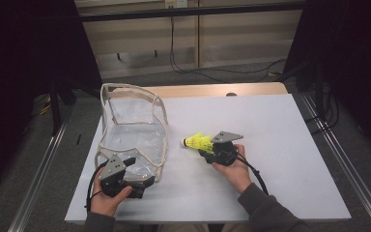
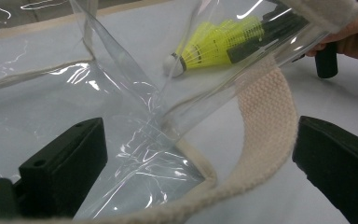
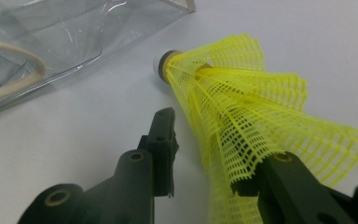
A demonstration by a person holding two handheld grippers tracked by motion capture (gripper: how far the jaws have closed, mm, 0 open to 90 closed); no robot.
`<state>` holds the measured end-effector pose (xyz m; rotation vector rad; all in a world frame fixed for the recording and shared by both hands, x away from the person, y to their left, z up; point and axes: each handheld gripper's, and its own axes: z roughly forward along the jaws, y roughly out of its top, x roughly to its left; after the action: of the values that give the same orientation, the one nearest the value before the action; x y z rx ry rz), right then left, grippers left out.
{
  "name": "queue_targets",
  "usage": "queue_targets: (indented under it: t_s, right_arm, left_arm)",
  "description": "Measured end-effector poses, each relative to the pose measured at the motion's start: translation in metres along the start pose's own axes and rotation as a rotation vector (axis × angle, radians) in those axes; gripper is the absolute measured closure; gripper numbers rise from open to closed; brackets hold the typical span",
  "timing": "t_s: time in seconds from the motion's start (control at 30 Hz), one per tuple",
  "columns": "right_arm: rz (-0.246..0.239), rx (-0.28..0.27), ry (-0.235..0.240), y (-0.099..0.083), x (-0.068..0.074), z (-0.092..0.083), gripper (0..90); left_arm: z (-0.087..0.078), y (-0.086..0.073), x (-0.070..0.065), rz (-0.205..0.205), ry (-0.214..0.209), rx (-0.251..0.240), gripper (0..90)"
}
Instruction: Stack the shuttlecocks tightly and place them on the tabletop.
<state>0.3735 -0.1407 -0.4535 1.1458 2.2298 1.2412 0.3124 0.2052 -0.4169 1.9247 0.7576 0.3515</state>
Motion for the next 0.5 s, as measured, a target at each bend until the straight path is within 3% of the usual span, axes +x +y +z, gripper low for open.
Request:
queue_targets:
  t_s: [0.27, 0.5]
  right_arm:
    - [-0.012, -0.025, 0.002, 0.002, 0.0035, 0.0004, 72.9]
    - [-0.01, -0.037, -0.043, 0.0024, 0.003, 0.0066, 63.7]
  left_arm:
    - [0.0004, 0.0, -0.0002, -0.002, 0.0, -0.002, 3.0]
    - [0.0005, -0.0002, 0.0002, 0.0, 0.0, -0.004, 3.0]
